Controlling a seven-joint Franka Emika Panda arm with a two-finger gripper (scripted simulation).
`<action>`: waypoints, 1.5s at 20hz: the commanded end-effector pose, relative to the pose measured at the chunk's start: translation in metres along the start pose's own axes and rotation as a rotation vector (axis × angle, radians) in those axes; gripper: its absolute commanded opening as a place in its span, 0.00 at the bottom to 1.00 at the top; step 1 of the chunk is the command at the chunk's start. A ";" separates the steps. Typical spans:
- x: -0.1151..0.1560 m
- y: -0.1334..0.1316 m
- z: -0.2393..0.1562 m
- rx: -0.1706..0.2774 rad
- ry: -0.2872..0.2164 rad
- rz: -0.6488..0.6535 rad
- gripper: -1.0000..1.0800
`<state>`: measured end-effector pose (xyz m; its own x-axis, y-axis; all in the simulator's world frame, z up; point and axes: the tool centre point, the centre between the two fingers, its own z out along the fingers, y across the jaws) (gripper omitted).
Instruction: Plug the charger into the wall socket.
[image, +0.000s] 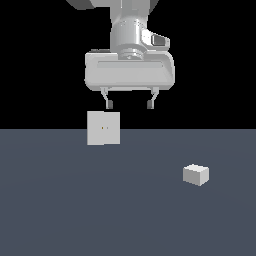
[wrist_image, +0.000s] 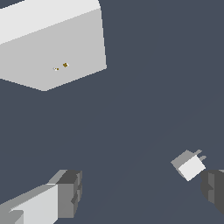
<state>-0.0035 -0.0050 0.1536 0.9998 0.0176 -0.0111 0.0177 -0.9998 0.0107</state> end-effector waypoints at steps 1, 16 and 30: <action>0.000 0.000 0.000 0.000 0.000 0.000 0.96; -0.004 0.024 0.017 -0.028 0.068 0.162 0.96; -0.019 0.070 0.049 -0.086 0.206 0.490 0.96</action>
<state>-0.0199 -0.0712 0.1086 0.8904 -0.4109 0.1957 -0.4273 -0.9028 0.0488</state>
